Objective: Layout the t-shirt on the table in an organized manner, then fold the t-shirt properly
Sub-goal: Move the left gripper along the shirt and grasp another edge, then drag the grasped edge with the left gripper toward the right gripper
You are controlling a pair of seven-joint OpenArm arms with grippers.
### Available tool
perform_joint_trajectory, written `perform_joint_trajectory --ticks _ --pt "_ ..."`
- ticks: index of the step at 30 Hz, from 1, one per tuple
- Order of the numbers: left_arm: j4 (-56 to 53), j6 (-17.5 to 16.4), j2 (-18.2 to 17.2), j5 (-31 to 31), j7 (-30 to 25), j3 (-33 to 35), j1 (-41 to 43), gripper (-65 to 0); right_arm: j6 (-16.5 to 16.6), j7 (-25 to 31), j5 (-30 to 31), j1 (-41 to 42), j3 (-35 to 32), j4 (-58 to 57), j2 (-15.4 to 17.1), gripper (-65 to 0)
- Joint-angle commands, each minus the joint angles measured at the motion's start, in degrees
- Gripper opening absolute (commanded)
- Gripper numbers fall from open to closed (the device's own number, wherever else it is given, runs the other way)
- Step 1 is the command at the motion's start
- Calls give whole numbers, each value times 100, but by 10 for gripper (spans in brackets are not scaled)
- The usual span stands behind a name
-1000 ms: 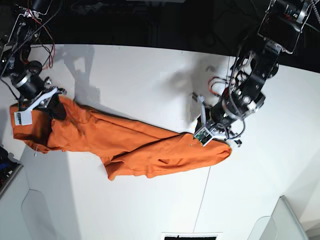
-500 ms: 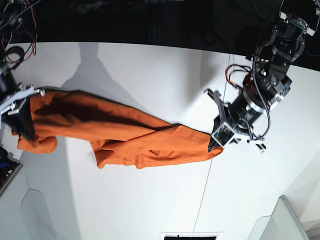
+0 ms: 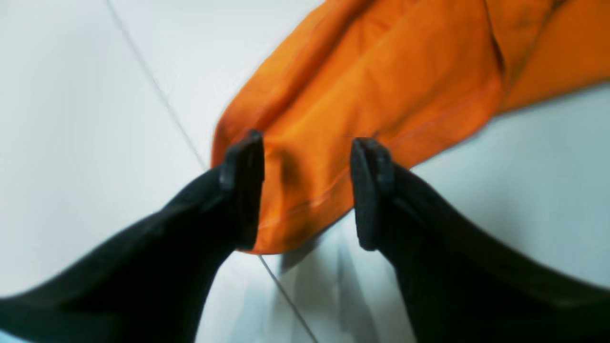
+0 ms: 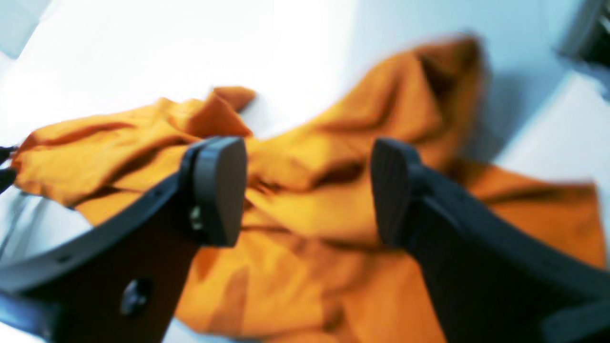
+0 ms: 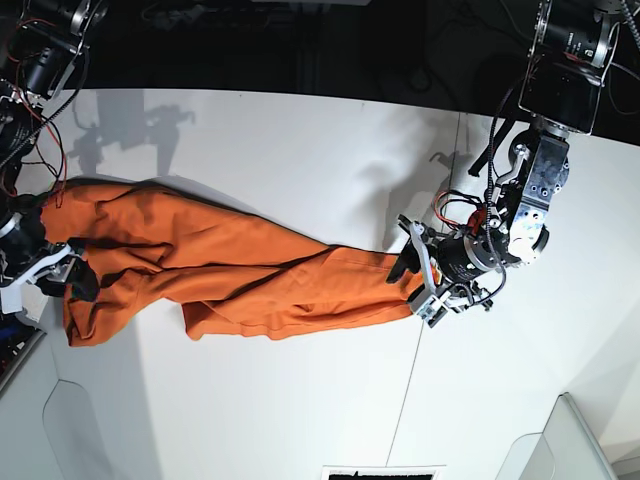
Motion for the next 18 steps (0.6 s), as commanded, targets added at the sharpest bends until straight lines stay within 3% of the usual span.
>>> perform_joint_trajectory --ticks 1,5,8,12,15,18 --pt "98 -221 -70 -81 -96 -39 -129 -332 24 111 223 13 116 188 94 -251" --pt "109 -645 -76 -352 22 -33 55 -332 26 87 385 -527 452 472 94 -251" --pt "111 -632 39 -570 2 -28 131 -331 68 92 400 -922 492 562 94 -251" --pt "109 -610 531 -573 28 11 52 -332 90 96 407 -1165 472 557 -11 -251" --pt "107 -166 914 -501 37 136 -83 -332 87 96 337 -1187 472 555 -96 -251" --pt "44 -4 1182 -203 83 299 -225 -332 79 238 68 -1185 472 553 -197 -251"
